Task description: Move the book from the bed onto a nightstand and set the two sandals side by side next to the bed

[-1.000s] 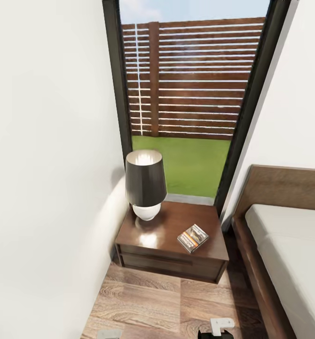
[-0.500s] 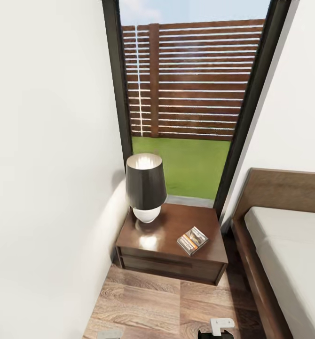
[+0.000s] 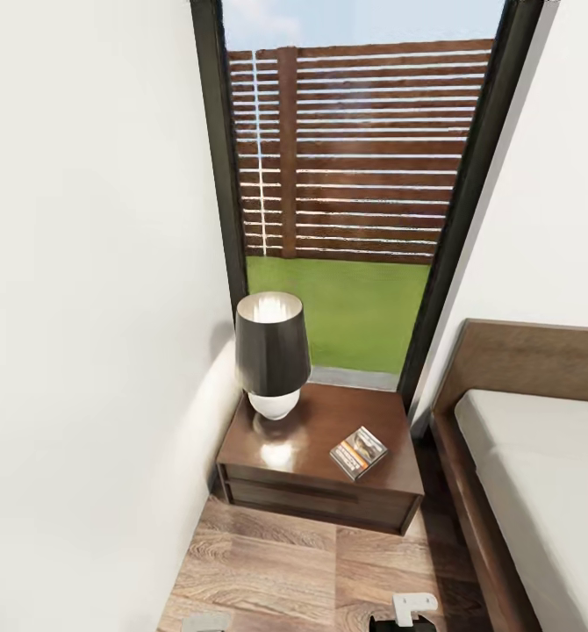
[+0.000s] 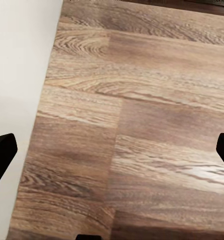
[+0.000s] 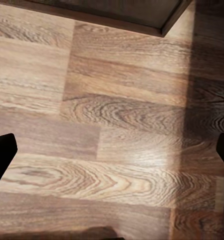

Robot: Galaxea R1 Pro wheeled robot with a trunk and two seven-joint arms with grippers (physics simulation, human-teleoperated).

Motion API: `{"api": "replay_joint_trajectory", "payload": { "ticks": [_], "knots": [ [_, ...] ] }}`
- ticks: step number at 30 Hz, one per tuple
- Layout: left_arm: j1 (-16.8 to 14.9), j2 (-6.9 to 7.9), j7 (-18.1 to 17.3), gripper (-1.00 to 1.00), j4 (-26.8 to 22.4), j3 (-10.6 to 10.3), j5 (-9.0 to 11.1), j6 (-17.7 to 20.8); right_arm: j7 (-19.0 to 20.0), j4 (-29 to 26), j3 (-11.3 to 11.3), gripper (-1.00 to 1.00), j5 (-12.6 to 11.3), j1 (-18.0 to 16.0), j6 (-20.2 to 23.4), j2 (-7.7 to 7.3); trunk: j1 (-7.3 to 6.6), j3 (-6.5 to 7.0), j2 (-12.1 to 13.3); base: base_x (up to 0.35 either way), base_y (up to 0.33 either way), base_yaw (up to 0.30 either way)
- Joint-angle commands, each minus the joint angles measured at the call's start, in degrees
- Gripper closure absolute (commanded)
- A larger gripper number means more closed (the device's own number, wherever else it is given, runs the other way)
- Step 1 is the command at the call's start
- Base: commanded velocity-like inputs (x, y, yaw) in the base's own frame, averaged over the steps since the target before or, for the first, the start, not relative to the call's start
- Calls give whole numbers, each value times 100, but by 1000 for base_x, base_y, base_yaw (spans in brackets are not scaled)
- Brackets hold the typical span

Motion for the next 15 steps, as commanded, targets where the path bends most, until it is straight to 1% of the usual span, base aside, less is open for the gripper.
{"api": "replay_joint_trajectory", "payload": {
  "ticks": [1,13,15],
  "knots": [
    [-3,-3,25,-100,3,-49,32,-14,-4,25,48,-100,-54,-9,-40,4,-23,13,39,0,0,0],
    [-4,-18,25,-100,2,-50,28,-14,-4,25,47,-100,-54,-9,-43,4,-286,229,520,0,0,0],
    [-5,-10,25,-100,3,-49,29,-18,-4,25,48,-100,-54,-9,-40,4,-286,229,520,0,0,0]
  ]
}}
